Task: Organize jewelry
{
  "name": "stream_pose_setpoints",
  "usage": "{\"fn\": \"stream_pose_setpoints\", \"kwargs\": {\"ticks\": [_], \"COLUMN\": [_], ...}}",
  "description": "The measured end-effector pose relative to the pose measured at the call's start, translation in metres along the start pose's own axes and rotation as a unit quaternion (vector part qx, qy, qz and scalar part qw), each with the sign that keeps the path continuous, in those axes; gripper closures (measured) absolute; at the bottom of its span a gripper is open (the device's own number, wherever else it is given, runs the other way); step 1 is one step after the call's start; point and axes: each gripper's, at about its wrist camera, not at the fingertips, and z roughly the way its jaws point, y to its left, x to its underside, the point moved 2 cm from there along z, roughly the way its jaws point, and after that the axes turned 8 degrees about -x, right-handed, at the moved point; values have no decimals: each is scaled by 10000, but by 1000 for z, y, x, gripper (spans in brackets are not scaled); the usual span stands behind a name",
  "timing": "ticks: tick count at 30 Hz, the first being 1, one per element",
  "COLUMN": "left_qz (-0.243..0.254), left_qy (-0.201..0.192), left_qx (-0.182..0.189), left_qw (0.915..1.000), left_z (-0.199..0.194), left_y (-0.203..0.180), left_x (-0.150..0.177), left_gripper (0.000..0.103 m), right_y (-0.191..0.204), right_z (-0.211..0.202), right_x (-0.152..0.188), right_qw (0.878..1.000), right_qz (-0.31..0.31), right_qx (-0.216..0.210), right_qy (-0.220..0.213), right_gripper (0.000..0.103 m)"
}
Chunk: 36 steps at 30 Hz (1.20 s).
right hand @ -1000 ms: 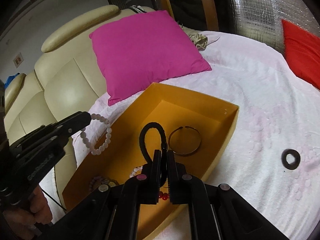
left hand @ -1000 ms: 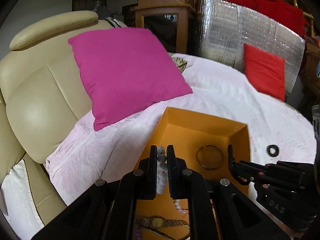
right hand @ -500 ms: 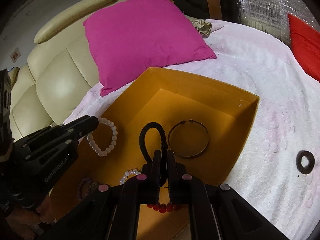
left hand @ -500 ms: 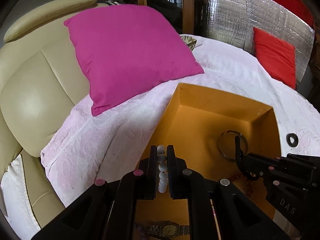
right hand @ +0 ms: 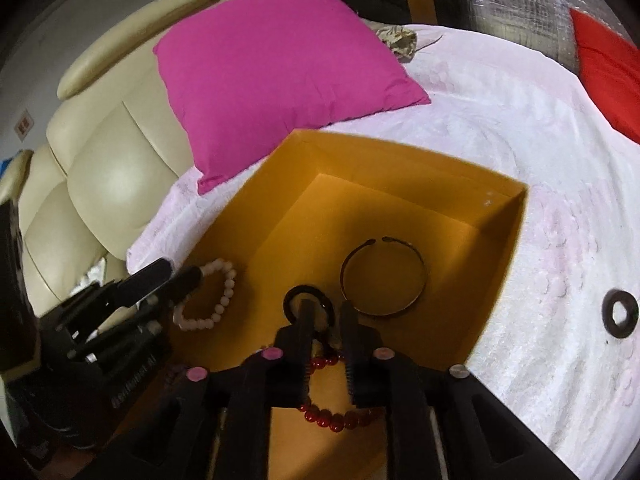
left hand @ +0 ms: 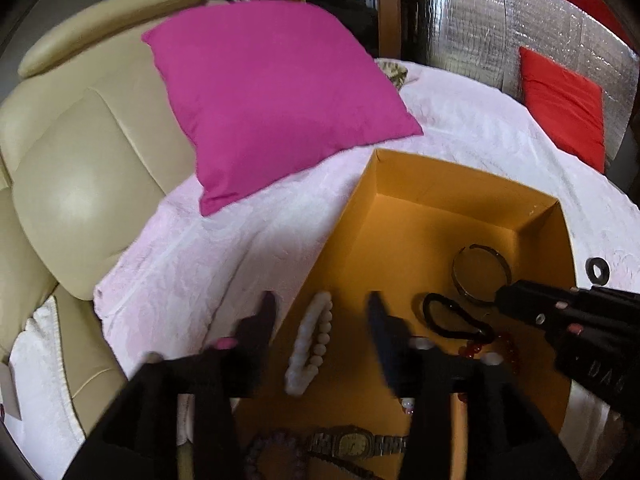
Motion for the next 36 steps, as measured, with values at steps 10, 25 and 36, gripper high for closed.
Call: {"fn": "stream_pose_setpoints", "kwargs": {"ticks": [10, 25, 36], "left_qz": [109, -191, -123], "left_qy": [-485, -841, -1343], "left_qx": [-63, -442, -541], "left_qw": [9987, 9953, 9894], "left_z": [-74, -199, -262], "left_y": [-3, 4, 5], "left_x": [7, 36, 60], "left_gripper": [22, 21, 21], "right_y": [-1, 35, 71], "right_z": [-64, -185, -235], "right_x": [21, 84, 118], "right_qw": [9994, 9970, 9942], "right_qz": [-288, -619, -704], "right_qx": [152, 59, 101], "right_qy": [-110, -459, -805], "right_gripper": [84, 61, 50]}}
